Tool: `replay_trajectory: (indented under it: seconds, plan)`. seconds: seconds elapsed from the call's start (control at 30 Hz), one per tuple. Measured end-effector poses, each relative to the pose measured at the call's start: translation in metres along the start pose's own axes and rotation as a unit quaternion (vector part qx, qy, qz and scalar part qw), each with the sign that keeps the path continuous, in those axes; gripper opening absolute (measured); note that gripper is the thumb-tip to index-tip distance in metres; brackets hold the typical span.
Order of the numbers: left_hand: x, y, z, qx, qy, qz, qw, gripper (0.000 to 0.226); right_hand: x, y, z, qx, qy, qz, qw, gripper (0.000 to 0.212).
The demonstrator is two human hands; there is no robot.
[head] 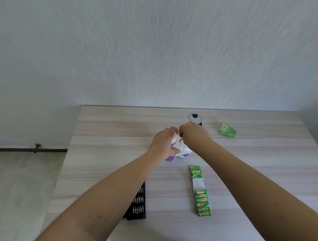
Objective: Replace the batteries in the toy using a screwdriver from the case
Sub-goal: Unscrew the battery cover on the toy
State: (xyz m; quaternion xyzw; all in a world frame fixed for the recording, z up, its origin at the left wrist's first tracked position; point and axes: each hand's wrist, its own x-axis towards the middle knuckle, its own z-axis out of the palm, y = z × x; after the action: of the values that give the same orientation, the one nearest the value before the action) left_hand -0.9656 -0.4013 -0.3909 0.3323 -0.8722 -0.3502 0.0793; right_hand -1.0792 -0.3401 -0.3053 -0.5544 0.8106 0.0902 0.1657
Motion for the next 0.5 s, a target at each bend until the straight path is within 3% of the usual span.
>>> replay_trajectory:
  seconds: [0.5]
  plan:
    - [-0.0008,-0.0014,0.0013,0.001,0.009,0.009,1.0,0.064,-0.0074,0.0033,-0.0031,-0.023,0.033,0.002,0.999,0.031]
